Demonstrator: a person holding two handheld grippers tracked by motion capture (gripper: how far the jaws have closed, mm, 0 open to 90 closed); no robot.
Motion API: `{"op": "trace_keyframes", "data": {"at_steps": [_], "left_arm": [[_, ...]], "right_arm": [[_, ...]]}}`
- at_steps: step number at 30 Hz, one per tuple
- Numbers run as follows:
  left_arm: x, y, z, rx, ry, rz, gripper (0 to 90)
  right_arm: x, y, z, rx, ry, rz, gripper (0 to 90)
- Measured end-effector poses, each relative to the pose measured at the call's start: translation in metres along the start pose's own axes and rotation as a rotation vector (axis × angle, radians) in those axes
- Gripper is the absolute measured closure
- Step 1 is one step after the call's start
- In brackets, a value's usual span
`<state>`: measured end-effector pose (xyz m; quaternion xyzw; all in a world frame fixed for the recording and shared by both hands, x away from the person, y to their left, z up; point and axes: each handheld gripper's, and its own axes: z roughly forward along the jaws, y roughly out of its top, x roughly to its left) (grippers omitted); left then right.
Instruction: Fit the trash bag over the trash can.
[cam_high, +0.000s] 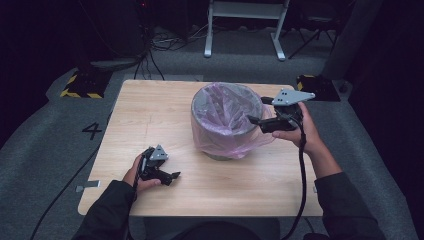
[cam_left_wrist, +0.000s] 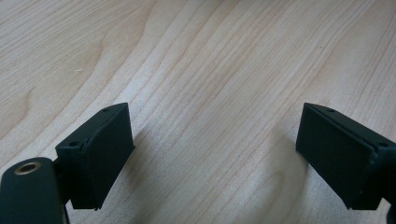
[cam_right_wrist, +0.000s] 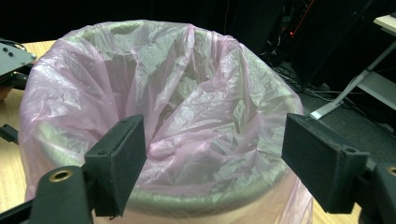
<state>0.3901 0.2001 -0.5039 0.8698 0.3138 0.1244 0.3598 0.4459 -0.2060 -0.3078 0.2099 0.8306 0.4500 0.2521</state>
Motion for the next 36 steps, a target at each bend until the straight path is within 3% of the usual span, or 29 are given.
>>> {"op": "trace_keyframes", "data": {"at_steps": [28, 36], "left_arm": [[0.0, 0.0, 0.0, 0.0, 0.0, 0.0, 10.9], [0.0, 0.0, 0.0, 0.0, 0.0, 0.0, 11.0]], "right_arm": [[0.005, -0.026, -0.022, 0.07, -0.046, -0.057, 22.2], [0.005, -0.036, -0.027, 0.081, -0.053, -0.044, 22.0]]}}
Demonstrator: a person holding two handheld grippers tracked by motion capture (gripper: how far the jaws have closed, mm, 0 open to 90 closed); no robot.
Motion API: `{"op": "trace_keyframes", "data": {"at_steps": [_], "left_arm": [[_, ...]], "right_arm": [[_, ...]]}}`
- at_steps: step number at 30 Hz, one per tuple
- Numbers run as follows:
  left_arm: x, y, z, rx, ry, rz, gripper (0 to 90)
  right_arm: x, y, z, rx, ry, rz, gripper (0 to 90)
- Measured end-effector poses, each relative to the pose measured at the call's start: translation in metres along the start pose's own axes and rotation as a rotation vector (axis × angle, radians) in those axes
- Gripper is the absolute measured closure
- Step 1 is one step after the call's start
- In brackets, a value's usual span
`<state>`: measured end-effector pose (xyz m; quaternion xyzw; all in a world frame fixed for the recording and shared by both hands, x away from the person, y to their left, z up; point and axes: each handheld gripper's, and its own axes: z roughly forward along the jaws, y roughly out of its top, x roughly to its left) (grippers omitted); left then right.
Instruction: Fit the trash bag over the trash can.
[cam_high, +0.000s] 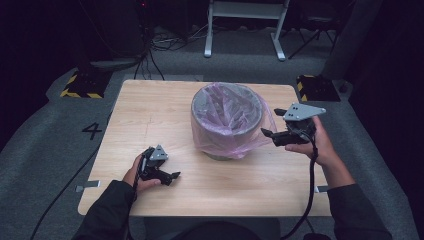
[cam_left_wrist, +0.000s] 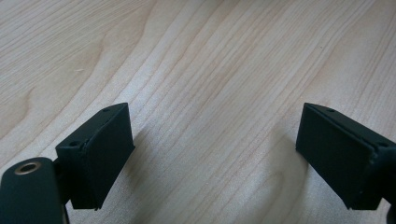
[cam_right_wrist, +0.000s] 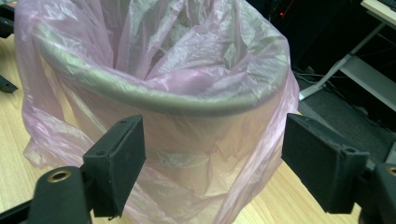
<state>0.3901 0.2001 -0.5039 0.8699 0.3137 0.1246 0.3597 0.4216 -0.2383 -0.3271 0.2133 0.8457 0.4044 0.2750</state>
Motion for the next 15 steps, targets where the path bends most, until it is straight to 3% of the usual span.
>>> {"op": "trace_keyframes", "data": {"at_steps": [15], "left_arm": [[0.0, 0.0, 0.0, 0.0, 0.0, -0.001, 11.0]], "right_arm": [[0.006, -0.017, -0.003, 0.036, -0.015, -0.01, 21.9]]}}
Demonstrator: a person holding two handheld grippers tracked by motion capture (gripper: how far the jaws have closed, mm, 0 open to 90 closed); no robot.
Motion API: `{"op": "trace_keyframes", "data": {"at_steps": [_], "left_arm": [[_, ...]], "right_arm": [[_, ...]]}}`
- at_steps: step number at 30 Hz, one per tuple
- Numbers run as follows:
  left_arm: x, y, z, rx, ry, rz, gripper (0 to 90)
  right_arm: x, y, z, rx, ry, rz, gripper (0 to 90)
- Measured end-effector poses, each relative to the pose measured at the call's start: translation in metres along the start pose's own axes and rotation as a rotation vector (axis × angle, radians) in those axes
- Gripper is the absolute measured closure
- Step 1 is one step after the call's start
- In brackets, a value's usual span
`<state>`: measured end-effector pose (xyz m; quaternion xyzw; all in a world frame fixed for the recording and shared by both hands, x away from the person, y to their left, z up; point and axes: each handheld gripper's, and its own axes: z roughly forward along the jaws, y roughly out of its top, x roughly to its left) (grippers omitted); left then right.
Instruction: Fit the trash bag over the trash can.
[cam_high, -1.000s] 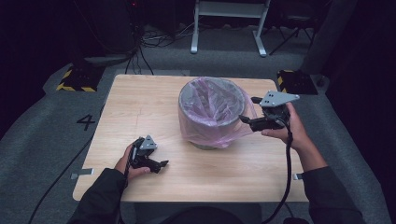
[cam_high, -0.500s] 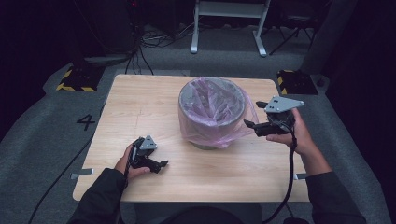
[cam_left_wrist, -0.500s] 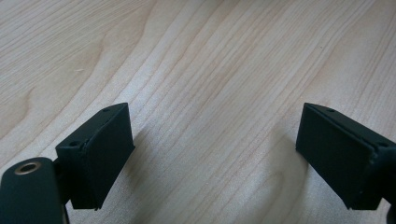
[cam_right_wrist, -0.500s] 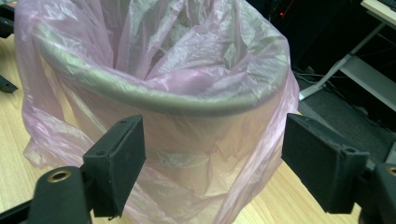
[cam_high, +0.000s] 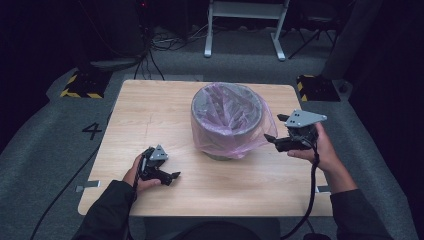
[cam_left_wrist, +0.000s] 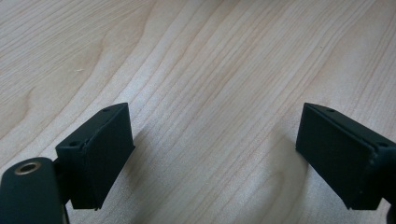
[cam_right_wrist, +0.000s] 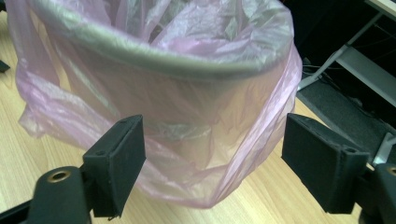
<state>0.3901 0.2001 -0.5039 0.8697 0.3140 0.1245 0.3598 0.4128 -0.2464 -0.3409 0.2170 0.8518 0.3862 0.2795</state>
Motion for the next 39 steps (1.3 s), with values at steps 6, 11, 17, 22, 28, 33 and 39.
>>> {"op": "trace_keyframes", "data": {"at_steps": [6, 11, 17, 22, 28, 33, 39], "left_arm": [[0.0, 0.0, 0.0, 0.0, 0.0, 0.0, 11.0], [0.0, 0.0, 0.0, 0.0, 0.0, 0.0, 11.0], [0.0, 0.0, 0.0, 0.0, 0.0, 0.0, 11.0], [0.0, 0.0, 0.0, 0.0, 0.0, 0.0, 11.0], [0.0, 0.0, 0.0, 0.0, 0.0, 0.0, 10.9], [0.0, 0.0, 0.0, -0.001, 0.0, -0.001, 10.9], [0.0, 0.0, 0.0, 0.0, 0.0, 0.0, 11.0]], "right_arm": [[0.003, -0.008, 0.003, 0.019, 0.003, 0.004, 21.9], [0.005, -0.014, 0.007, 0.035, 0.0, 0.001, 21.9], [0.008, -0.021, 0.013, 0.061, 0.002, 0.0, 21.9], [0.01, -0.028, 0.017, 0.071, 0.0, 0.012, 22.0], [0.012, -0.039, 0.02, 0.073, 0.003, 0.029, 22.0], [0.013, -0.048, 0.022, 0.079, 0.012, 0.048, 22.0], [0.014, -0.06, 0.03, 0.101, 0.024, 0.065, 21.9]]}}
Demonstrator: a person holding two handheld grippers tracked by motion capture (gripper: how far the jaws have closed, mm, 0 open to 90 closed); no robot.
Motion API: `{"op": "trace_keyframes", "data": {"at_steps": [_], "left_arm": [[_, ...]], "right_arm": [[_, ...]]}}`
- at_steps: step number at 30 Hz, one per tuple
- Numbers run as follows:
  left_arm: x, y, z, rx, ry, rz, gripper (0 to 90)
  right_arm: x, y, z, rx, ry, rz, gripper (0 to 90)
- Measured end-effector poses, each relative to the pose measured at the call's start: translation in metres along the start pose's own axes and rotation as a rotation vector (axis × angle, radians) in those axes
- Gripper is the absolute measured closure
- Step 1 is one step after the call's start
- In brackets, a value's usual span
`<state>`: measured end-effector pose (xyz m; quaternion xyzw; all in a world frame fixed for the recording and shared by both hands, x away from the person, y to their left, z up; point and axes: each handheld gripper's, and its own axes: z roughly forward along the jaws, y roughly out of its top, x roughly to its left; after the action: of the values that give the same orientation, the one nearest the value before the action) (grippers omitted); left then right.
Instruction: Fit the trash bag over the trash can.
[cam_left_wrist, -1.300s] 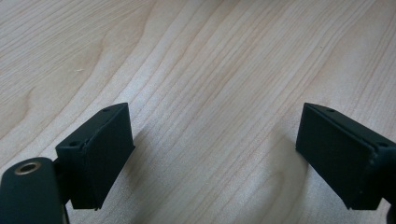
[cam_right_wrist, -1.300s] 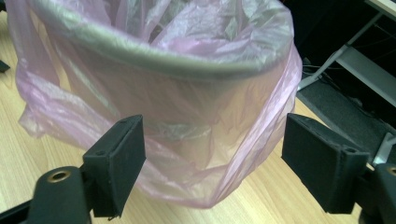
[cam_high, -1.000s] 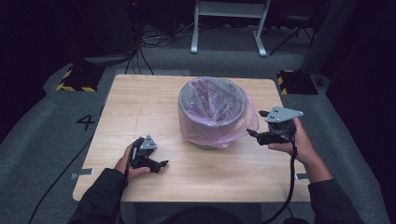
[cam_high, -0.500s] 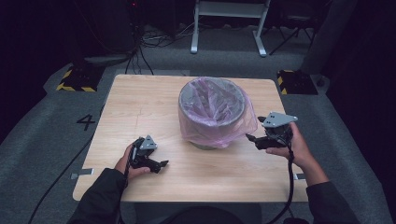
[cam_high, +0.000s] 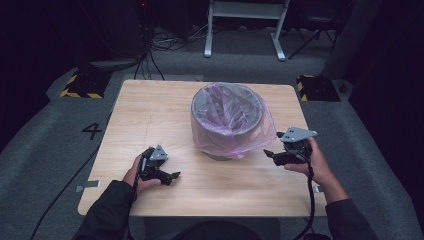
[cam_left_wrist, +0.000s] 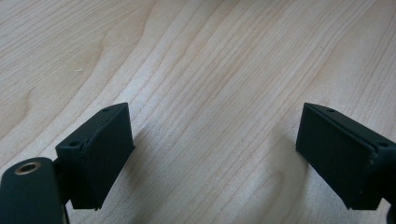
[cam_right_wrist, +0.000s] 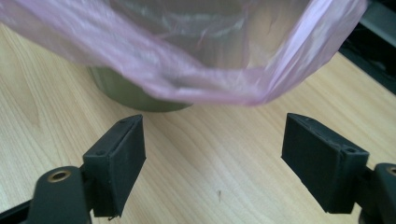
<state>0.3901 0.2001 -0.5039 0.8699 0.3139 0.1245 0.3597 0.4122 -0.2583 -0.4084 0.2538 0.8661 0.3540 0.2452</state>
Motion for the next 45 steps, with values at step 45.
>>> {"op": "trace_keyframes", "data": {"at_steps": [45], "left_arm": [[0.0, 0.0, 0.0, 0.0, 0.0, 0.0, 10.9]], "right_arm": [[0.005, -0.07, 0.025, 0.138, -0.006, 0.089, 21.2]]}}
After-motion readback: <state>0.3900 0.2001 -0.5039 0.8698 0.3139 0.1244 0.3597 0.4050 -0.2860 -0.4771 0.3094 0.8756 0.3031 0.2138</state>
